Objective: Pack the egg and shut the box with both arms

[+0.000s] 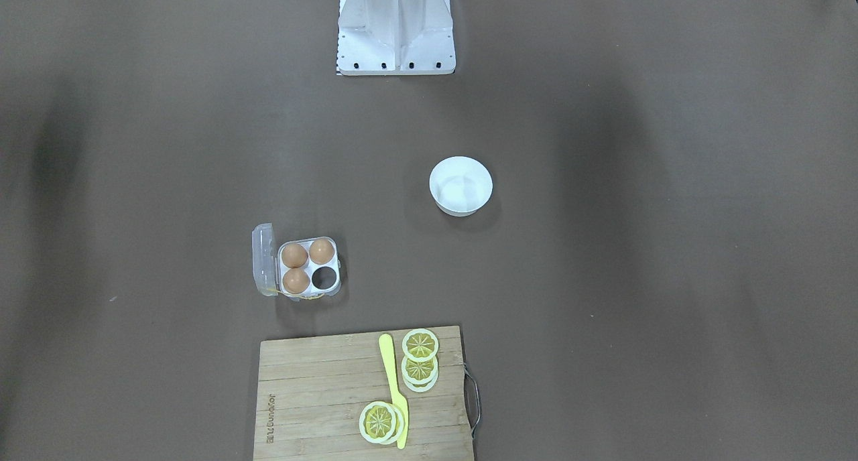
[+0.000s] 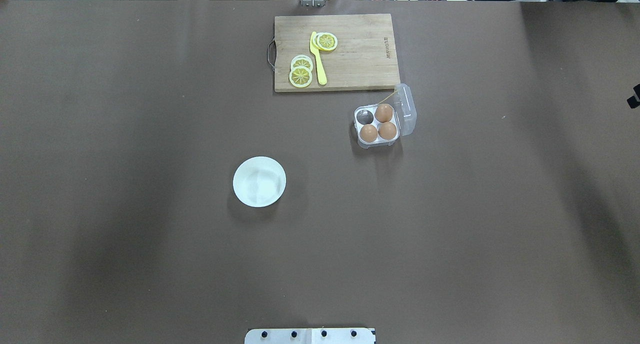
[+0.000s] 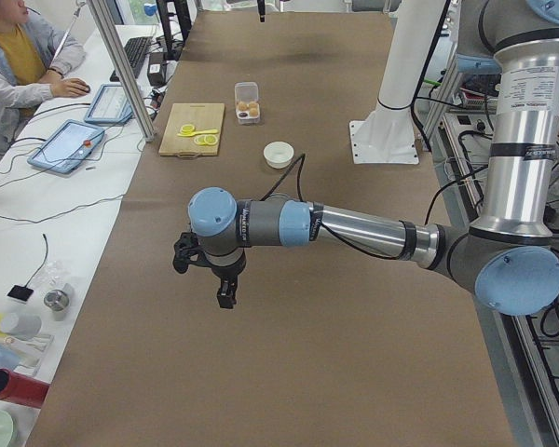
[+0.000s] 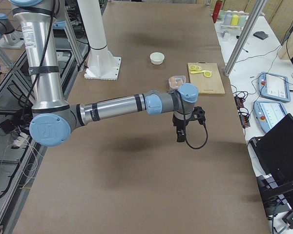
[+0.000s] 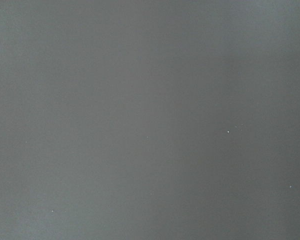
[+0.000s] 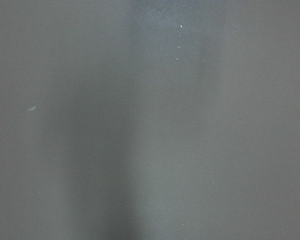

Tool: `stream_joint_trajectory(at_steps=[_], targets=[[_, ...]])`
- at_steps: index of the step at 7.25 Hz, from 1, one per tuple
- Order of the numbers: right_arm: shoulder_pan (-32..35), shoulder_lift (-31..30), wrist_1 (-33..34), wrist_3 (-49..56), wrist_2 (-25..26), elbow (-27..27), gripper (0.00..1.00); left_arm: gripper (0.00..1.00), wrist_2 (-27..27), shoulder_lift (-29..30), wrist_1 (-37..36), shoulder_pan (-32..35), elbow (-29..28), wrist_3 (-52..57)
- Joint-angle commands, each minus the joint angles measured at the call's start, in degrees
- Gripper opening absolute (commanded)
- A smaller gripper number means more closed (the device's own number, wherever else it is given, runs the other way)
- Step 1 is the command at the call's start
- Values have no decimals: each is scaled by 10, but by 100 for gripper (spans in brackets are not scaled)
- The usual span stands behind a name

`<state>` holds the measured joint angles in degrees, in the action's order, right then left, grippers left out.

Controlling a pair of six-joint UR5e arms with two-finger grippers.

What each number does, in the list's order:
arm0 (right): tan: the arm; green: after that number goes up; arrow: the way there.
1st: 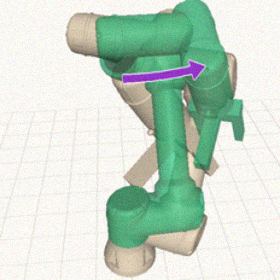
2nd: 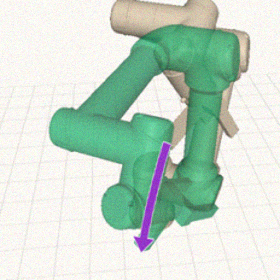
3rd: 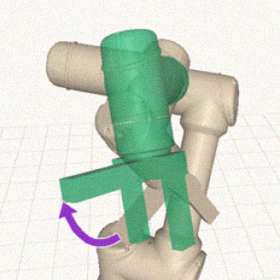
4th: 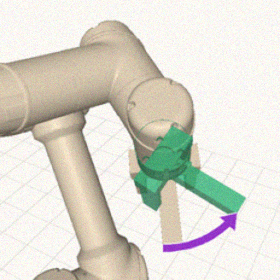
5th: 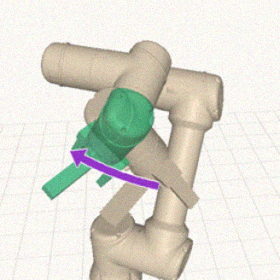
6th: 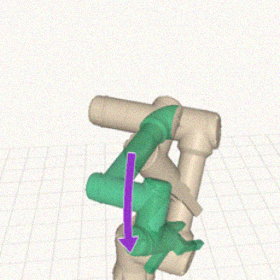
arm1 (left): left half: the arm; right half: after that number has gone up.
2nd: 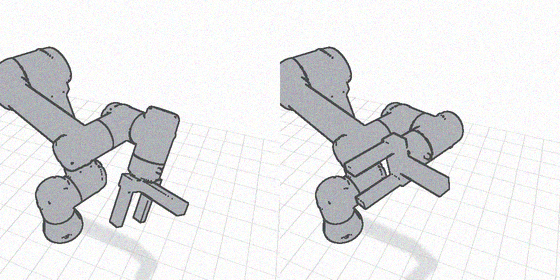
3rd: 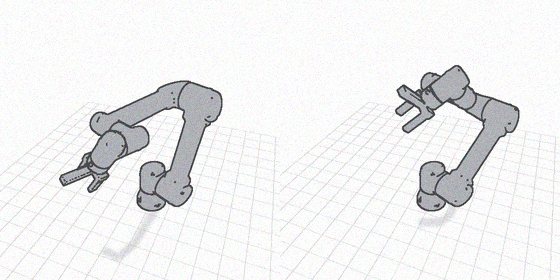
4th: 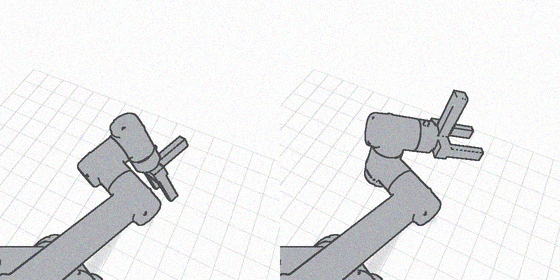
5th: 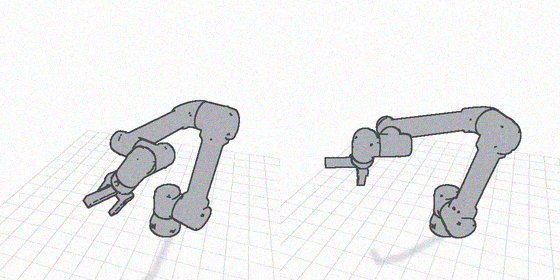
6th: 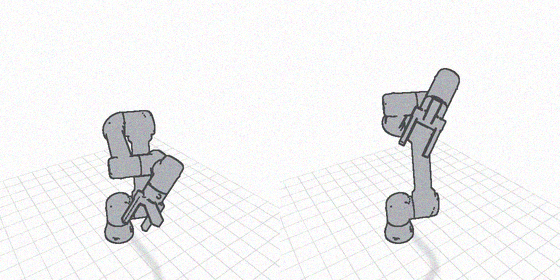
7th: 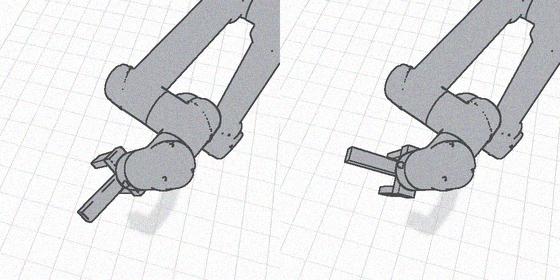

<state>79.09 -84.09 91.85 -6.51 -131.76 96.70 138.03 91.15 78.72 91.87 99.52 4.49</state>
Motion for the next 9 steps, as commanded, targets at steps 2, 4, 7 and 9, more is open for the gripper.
stream_joint_trajectory(at_steps=[2,4,7,9], targets=[[14,-20,1,1,3,-3,100,97,-31,-10,5,-3,-13,0],[34,-48,1,0,1,3,100,97,-46,-11,4,-4,-16,1],[45,-63,0,8,1,5,100,97,-46,-33,4,-3,-24,-3],[45,-67,0,9,1,11,100,98,-43,-35,6,-3,-27,-3]])
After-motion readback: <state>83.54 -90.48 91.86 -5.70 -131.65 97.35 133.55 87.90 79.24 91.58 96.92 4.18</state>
